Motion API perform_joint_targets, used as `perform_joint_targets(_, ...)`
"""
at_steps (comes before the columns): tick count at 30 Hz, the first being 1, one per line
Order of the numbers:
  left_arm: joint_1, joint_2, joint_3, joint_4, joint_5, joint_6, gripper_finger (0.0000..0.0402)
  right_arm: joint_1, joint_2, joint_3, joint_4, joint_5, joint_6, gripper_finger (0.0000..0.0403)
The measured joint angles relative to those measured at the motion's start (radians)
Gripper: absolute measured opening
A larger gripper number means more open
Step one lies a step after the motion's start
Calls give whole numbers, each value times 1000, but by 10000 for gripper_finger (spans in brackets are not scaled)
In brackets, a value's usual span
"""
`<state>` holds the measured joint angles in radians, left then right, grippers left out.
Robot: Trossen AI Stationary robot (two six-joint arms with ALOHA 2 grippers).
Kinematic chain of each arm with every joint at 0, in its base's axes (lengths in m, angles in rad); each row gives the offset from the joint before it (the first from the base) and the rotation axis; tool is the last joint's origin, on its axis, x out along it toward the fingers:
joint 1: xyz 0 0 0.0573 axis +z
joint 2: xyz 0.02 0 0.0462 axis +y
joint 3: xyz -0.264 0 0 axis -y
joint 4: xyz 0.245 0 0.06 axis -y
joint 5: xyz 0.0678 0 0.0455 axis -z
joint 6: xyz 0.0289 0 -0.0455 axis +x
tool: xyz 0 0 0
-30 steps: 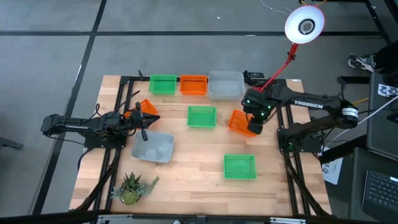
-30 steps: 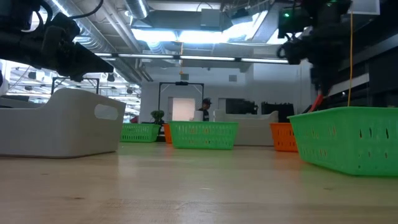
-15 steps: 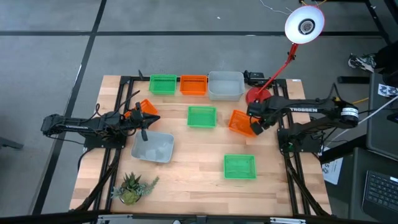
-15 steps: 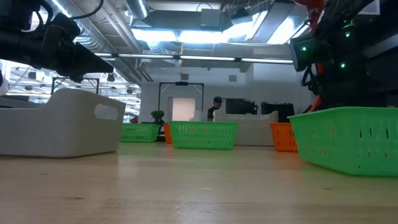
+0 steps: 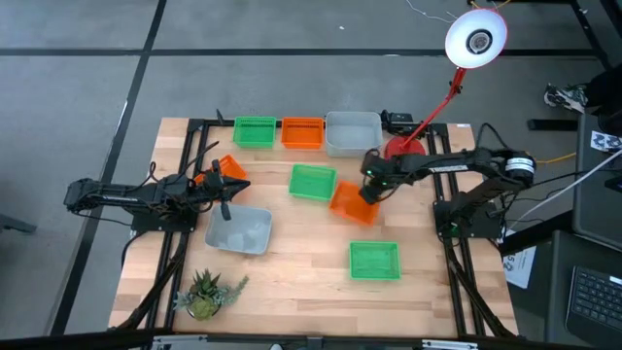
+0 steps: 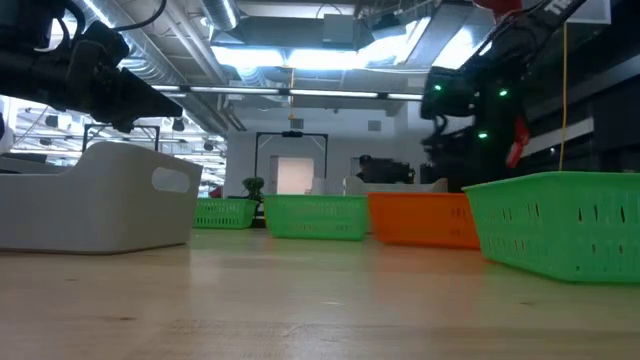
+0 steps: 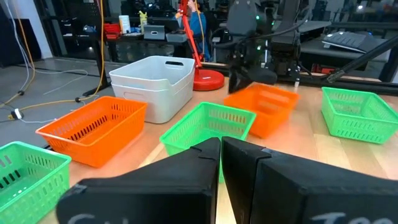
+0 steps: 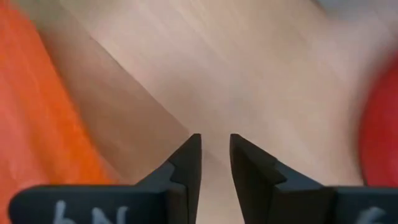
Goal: Stack baskets by color
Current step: Adjust the bottom right orange bin, then stack the middle green bin on top of the top green bin
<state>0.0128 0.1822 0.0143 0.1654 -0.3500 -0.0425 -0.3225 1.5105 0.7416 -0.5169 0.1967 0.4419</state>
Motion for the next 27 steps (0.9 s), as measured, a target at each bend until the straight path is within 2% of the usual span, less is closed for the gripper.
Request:
perform_joint_targets(2, 0, 0, 0, 0, 0, -1, 9, 0, 24, 15, 73, -19, -41, 84)
perform_joint_targets(9, 0, 0, 0, 0, 0, -2, 9, 5, 38, 136, 86, -23, -116, 84)
perform_joint_targets(16, 0, 0, 0, 23, 0, -60, 9, 44, 31, 239, -215, -25, -174, 84)
perform_joint_targets(19, 0, 6, 10, 47, 21, -104, 9, 67, 7, 239, -248, -10, -176, 84)
perform_joint_targets(23, 0, 100, 59, 43, 87, -164, 9, 82, -19, 237, -256, -7, -185, 84)
perform_joint_targets(27, 0, 256, 181, -2, 109, -166, 9, 83, -51, 237, -261, 13, -171, 84)
